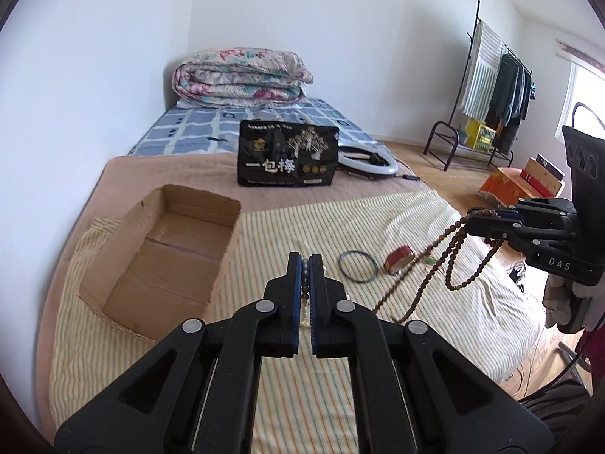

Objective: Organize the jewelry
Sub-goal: 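Lift and carry the mala and pearl necklace with both tools over the cardboard box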

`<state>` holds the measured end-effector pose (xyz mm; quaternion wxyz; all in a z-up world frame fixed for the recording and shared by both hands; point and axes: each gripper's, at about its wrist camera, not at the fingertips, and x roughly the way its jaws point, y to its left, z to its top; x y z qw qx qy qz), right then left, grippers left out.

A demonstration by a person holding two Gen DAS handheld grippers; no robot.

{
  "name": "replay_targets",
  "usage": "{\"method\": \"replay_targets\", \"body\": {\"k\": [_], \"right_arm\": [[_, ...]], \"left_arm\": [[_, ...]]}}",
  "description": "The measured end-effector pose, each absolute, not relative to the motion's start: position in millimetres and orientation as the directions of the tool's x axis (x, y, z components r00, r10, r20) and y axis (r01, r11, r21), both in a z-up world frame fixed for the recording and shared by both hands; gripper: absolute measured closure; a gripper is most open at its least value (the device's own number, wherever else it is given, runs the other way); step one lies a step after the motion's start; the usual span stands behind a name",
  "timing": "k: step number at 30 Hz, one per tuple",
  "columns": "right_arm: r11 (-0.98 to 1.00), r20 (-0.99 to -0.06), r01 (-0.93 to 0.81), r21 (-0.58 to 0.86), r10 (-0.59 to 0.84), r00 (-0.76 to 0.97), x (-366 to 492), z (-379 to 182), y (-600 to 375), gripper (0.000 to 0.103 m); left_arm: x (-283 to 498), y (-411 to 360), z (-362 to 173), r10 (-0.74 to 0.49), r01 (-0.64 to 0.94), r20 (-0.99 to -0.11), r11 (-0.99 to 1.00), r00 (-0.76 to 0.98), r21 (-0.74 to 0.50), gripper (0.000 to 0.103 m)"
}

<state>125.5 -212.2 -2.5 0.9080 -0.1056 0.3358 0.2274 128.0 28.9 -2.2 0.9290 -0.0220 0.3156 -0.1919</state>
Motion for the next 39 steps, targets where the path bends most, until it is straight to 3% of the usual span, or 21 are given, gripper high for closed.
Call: {"method": "replay_targets", "body": {"k": [16, 39], "right_arm": [[0.833, -0.561, -0.55, -0.054, 0.431, 0.707, 180, 53, -138, 0.092], [0.806, -0.538, -0.591, -0.024, 0.488, 0.687, 277, 48, -32, 0.092]], "left_arm": [[155, 93, 37, -0.287, 0.26, -0.512, 0.957, 0.81, -0.126, 0.102], [195, 148, 10, -0.218, 0.175, -0.546, 0.976, 0.809, -0.13, 0.102]]}}
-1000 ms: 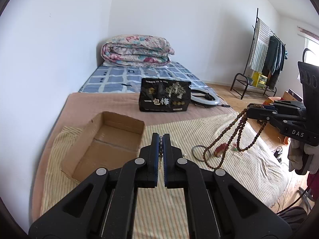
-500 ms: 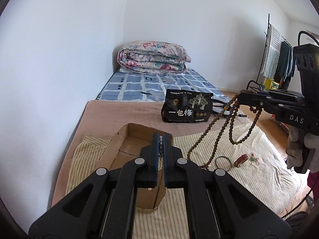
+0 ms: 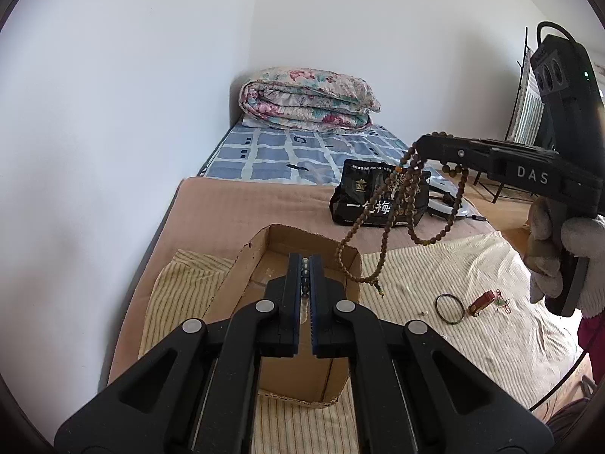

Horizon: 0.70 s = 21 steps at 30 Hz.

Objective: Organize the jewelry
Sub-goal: 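Lift and carry the mala and pearl necklace with both tools over the cardboard box, then open the right tool to drop the mala while the left tool releases the pearl necklace into the box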

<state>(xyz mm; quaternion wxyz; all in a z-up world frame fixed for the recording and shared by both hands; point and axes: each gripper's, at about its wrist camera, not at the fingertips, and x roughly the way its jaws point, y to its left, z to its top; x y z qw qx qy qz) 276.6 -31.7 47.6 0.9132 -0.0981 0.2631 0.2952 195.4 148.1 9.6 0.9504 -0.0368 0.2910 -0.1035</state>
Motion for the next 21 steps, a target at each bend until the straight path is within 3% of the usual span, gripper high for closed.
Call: {"method": "replay_targets", "body": {"k": [6, 21], "right_arm": [[0.814, -0.536, -0.581, -0.003, 0.489, 0.688, 301, 41, -15, 0.092], [0.834, -0.638, -0.551, 0.02, 0.435, 0.635, 351, -29, 2, 0.092]], "left_arm": [[204, 155, -2, -0.217, 0.164, -0.56, 0.976, 0.799, -0.144, 0.102], [218, 157, -38, -0.229, 0.157, -0.622, 0.973, 0.749, -0.169, 0.102]]}}
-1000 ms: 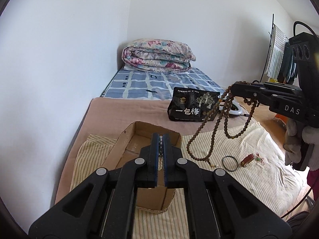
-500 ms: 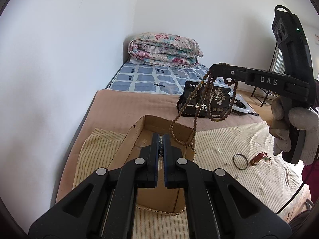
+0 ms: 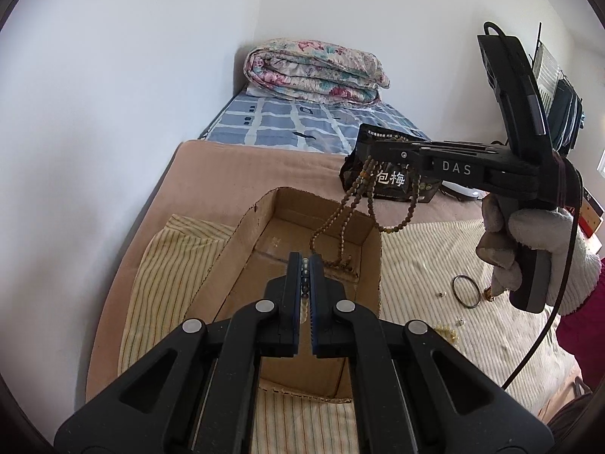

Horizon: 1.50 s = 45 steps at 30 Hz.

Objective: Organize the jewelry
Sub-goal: 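Open the right tool to drop the mala while the left tool releases the pearl necklace into the box, then move both tools back toward the pearl bracelet and red watch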

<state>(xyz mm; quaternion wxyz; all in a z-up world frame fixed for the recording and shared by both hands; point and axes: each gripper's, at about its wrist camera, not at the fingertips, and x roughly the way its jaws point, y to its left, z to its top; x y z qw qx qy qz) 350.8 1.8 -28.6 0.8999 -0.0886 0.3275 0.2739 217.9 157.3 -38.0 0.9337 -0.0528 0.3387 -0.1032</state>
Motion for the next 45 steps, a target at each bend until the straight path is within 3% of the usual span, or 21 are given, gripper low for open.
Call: {"method": "replay_targets", "body": {"k": [11, 14, 16, 17, 19, 20, 25, 29, 34, 36, 39, 45], "right_arm": [[0.825, -0.701, -0.564, 0.037, 0.424, 0.574, 360, -65, 11, 0.091], [0.829, -0.714, -0.558, 0.038, 0.413, 0.565, 361, -72, 11, 0.074], [0.829, -0.713, -0.558, 0.031, 0.409, 0.569, 358, -73, 11, 0.071], [0.83, -0.713, -0.557, 0.026, 0.406, 0.572, 357, -72, 11, 0.064], [0.832, -0.709, -0.554, 0.018, 0.401, 0.58, 353, -71, 9, 0.046], [0.835, -0.704, -0.551, 0.015, 0.4, 0.586, 351, -70, 8, 0.038], [0.842, -0.689, -0.538, 0.027, 0.406, 0.601, 344, -62, -1, 0.036], [0.849, -0.674, -0.528, 0.025, 0.405, 0.618, 337, -53, -9, 0.024], [0.859, -0.651, -0.511, 0.031, 0.405, 0.641, 324, -39, -23, 0.02], [0.866, -0.642, -0.499, 0.03, 0.4, 0.654, 318, -34, -29, 0.007], [0.878, -0.62, -0.478, 0.025, 0.389, 0.682, 307, -25, -43, 0.001], [0.896, -0.6, -0.444, 0.009, 0.36, 0.715, 287, -7, -71, 0.0]], "left_arm": [[230, 154, -69, -0.217, 0.131, -0.686, 0.976, 0.694, -0.176, 0.102], [231, 154, -71, -0.207, 0.129, -0.695, 0.978, 0.689, -0.164, 0.102], [231, 155, -73, -0.202, 0.124, -0.703, 0.979, 0.682, -0.161, 0.101], [231, 156, -73, -0.198, 0.119, -0.706, 0.98, 0.68, -0.16, 0.099], [231, 158, -74, -0.187, 0.103, -0.71, 0.982, 0.679, -0.16, 0.073], [230, 159, -74, -0.184, 0.096, -0.706, 0.982, 0.684, -0.162, 0.069], [225, 163, -70, -0.171, 0.078, -0.697, 0.984, 0.696, -0.163, 0.068], [218, 162, -62, -0.165, 0.074, -0.687, 0.984, 0.707, -0.16, 0.068], [209, 155, -50, -0.166, 0.084, -0.675, 0.985, 0.719, -0.152, 0.068], [205, 150, -45, -0.167, 0.091, -0.668, 0.985, 0.725, -0.148, 0.068], [199, 143, -38, -0.173, 0.102, -0.659, 0.984, 0.732, -0.146, 0.068], [189, 122, -31, -0.211, 0.146, -0.659, 0.977, 0.722, -0.153, 0.068]]}}
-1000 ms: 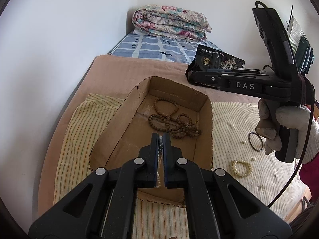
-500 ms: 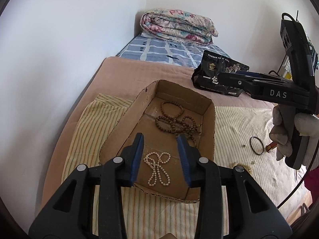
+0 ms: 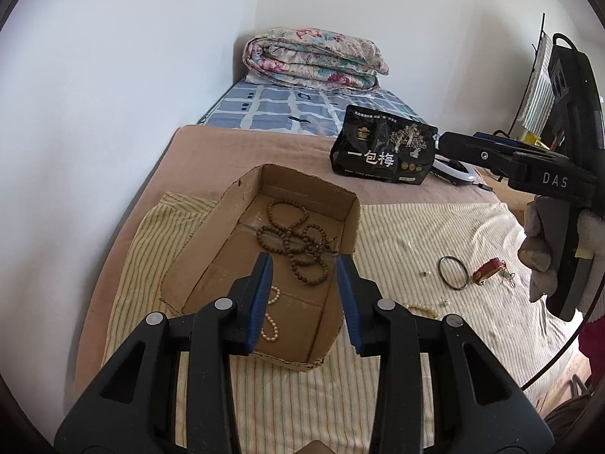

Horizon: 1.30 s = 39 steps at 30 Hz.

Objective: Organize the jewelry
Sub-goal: 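Move both tools back toward the pearl bracelet and red watch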

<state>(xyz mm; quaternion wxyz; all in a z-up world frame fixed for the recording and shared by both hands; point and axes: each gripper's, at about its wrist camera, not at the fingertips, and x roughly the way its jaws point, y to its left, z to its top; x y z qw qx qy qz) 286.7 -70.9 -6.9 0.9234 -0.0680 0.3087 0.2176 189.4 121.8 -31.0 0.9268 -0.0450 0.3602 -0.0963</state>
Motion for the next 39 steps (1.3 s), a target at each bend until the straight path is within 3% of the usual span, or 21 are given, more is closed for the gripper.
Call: {"method": "replay_targets", "body": {"k": [20, 36, 38, 39], "right_arm": [[0.962, -0.556, -0.274, -0.022, 0.216, 0.803, 197, 19, -231, 0.0], [0.988, -0.636, -0.158, 0.002, 0.123, 0.762, 172, -44, -316, 0.0], [0.987, -0.647, -0.161, -0.001, 0.122, 0.752, 171, -55, -317, 0.0], [0.987, -0.653, -0.162, -0.003, 0.121, 0.748, 171, -61, -317, 0.0]], "left_arm": [[163, 18, -40, -0.333, 0.315, -0.682, 0.936, 0.652, -0.156, 0.067], [161, -39, -91, -0.365, 0.381, -0.75, 0.91, 0.551, -0.163, 0.067], [164, -45, -102, -0.363, 0.384, -0.768, 0.908, 0.528, -0.165, 0.056], [165, -47, -107, -0.365, 0.381, -0.773, 0.908, 0.519, -0.172, 0.04]]}}
